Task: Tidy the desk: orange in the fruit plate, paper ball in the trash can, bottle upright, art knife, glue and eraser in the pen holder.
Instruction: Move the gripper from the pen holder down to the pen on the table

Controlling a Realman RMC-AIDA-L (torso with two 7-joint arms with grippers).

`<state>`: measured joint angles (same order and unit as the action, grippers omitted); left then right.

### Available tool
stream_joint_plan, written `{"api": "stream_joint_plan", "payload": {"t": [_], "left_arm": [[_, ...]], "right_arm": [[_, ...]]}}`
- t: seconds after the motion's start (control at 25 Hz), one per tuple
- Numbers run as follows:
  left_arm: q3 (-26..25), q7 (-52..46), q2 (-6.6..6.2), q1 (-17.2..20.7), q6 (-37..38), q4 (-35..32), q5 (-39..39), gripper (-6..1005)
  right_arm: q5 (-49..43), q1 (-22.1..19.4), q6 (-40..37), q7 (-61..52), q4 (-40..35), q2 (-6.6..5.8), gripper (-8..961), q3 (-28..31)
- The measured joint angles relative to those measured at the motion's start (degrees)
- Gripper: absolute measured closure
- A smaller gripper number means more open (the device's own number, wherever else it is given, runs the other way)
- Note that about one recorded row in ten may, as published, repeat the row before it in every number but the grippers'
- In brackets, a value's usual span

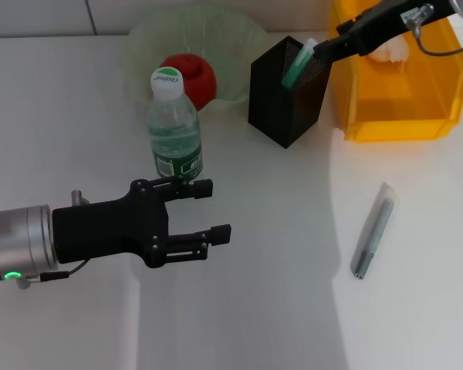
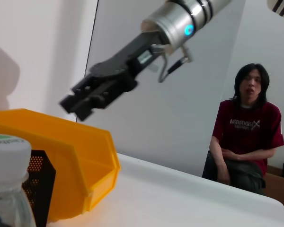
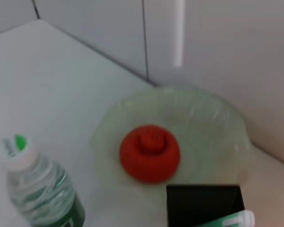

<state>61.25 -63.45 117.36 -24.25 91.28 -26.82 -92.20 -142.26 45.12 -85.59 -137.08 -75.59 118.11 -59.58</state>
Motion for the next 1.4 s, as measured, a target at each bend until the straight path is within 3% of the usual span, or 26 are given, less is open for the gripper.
{"api": "stream_joint_plan", "payload": {"t": [0.12, 0.16, 0.24, 0.36, 0.56, 0.72, 0.84, 1.12, 1.4], "left_arm": [[0.0, -0.2, -0.09, 0.1, 0.0, 0.0, 0.0, 234], [0.0, -0.3, -0.11, 0.1, 0.1, 0.0, 0.0, 234], [0.1, -0.3, -0.15, 0.0, 0.1, -0.1, 0.0, 234], [0.4, -0.3, -0.16, -0.2, 0.1, -0.1, 0.0, 234], [0.5, -0.4, -0.2, -0.5, 0.2, -0.3, 0.0, 234], [0.5, -0.4, -0.41, -0.7, 0.2, -0.4, 0.0, 234], [0.5, -0.3, -0.63, -0.8, 0.2, -0.4, 0.0, 234], [0.4, 0.1, -0.76, -1.2, -0.1, -0.5, -1.7, 234], [0.0, 0.0, -0.77, -1.3, -0.3, -0.6, -3.0, 234]], "right_arm": [[-2.2, -2.9, -11.7, -5.8, -10.1, 0.01, 439, -0.4], [-2.2, -2.9, -11.7, -5.8, -10.1, 0.01, 440, -0.4], [-3.8, -4.0, -20.8, -7.9, -14.5, 0.39, 442, -0.5], [-4.5, -5.2, -24.5, -8.4, -16.3, 0.97, 427, -0.7], [-5.2, -7.2, -22.4, -12.0, -15.1, 1.16, 403, -1.4], [-7.4, -7.8, -19.3, -16.7, -8.8, 1.13, 384, -3.1], [-10.1, -7.4, -16.9, -17.7, -3.1, 1.14, 269, -3.6], [-12.9, -5.6, -10.8, -17.8, 6.6, 1.08, 271, -4.5], [-13.2, -4.4, -6.7, -17.9, 11.5, 1.08, 272, -7.0]]}}
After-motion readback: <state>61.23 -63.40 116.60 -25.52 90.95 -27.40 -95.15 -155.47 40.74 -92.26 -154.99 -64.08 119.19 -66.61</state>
